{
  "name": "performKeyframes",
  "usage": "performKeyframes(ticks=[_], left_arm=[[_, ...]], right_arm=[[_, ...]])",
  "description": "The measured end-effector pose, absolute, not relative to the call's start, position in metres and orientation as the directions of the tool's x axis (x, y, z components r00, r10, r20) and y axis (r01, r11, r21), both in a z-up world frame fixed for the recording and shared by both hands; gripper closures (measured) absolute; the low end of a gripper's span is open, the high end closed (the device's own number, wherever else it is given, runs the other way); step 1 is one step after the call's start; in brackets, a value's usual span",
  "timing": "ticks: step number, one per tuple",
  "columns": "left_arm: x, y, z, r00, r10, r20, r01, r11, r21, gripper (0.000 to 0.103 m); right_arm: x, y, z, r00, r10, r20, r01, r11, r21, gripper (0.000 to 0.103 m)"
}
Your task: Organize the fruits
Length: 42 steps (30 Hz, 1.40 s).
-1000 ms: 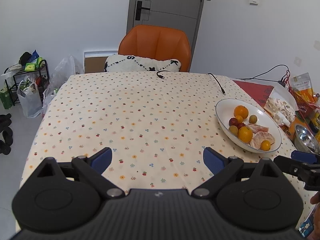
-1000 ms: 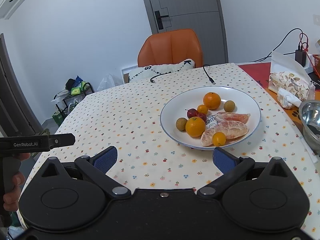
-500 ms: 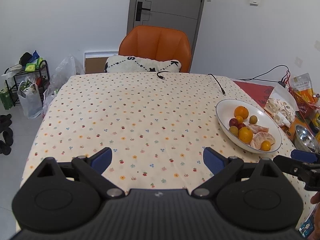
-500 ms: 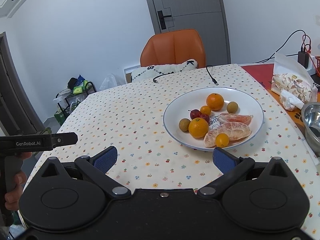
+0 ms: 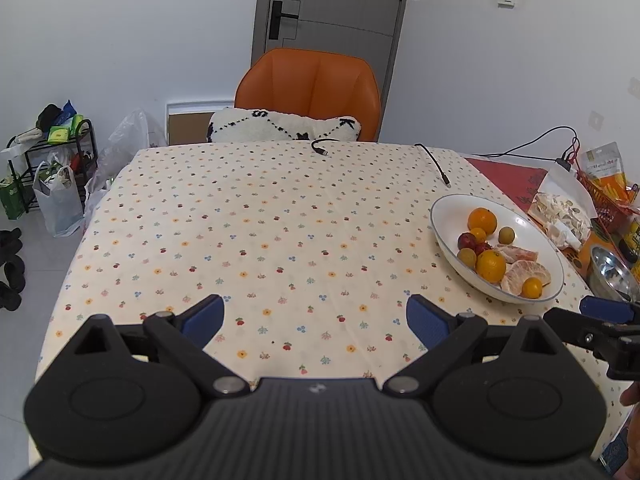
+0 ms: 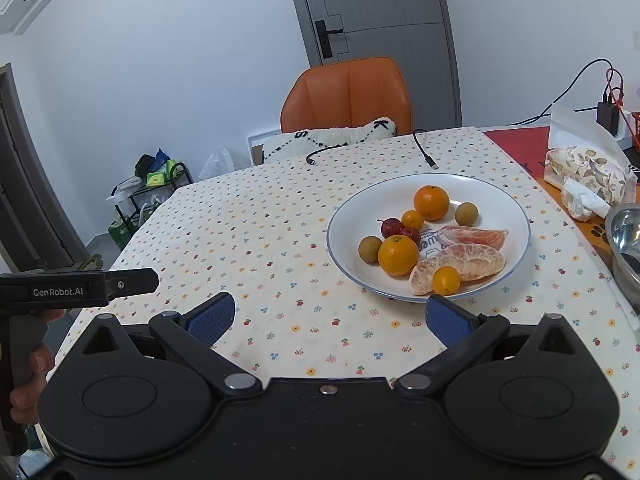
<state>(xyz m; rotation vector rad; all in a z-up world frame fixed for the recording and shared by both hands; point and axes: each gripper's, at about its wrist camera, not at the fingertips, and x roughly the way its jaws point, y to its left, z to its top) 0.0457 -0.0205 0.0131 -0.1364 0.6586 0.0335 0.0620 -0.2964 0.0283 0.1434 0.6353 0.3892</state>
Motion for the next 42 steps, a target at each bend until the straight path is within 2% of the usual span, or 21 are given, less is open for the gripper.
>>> performKeyframes(ticks=[42], left_arm=[[0.0455, -0.0184, 0.0101, 0.794, -0.016, -0.608, -0.073, 0.990, -0.122, 0.006]], right_arm=[[0.0646, -0.2923, 0.0278, 0.734, 0.394, -0.553, -0.305, 0.919, 0.249, 0.000]])
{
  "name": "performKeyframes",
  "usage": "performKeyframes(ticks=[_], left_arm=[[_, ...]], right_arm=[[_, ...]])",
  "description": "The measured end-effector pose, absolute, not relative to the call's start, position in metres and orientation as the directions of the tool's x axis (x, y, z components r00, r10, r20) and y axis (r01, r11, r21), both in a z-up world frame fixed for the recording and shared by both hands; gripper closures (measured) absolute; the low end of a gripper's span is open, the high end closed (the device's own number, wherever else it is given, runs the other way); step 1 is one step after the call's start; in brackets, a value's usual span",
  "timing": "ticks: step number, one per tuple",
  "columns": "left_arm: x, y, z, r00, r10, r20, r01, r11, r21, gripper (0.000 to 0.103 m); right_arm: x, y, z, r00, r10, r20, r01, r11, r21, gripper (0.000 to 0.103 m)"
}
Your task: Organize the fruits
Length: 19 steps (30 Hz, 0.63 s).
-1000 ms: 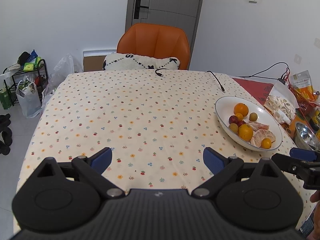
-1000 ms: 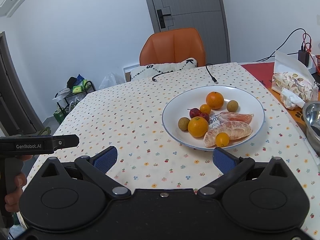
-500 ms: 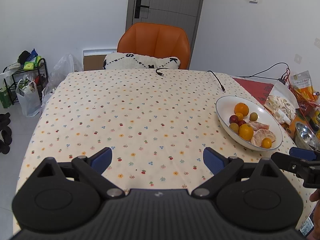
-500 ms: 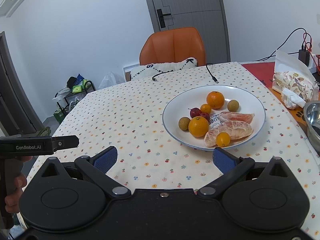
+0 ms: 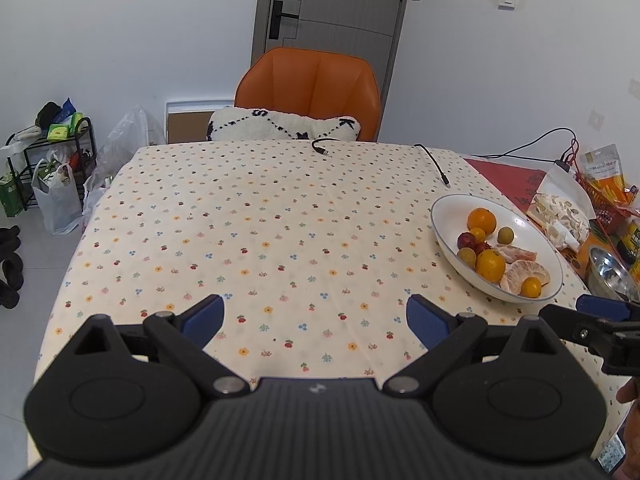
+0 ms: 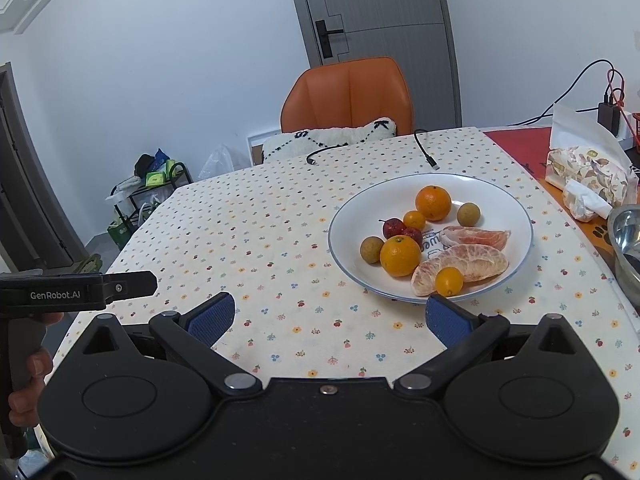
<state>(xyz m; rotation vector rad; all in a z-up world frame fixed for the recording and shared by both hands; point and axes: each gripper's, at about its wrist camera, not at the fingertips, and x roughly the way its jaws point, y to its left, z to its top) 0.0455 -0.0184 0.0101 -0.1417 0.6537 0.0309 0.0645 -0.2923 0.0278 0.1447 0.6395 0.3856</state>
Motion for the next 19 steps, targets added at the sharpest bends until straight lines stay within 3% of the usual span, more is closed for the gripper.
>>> performKeyframes(ticks=[19], left_arm=[[0.0417, -0.0185, 0.0145, 0.800, -0.020, -0.600, -0.066, 0.991, -0.120, 0.006]], right_arm=[[0.0641, -0.2964, 0.0264, 0.743, 0.384, -0.549, -0.293, 0.923, 0.250, 0.000]])
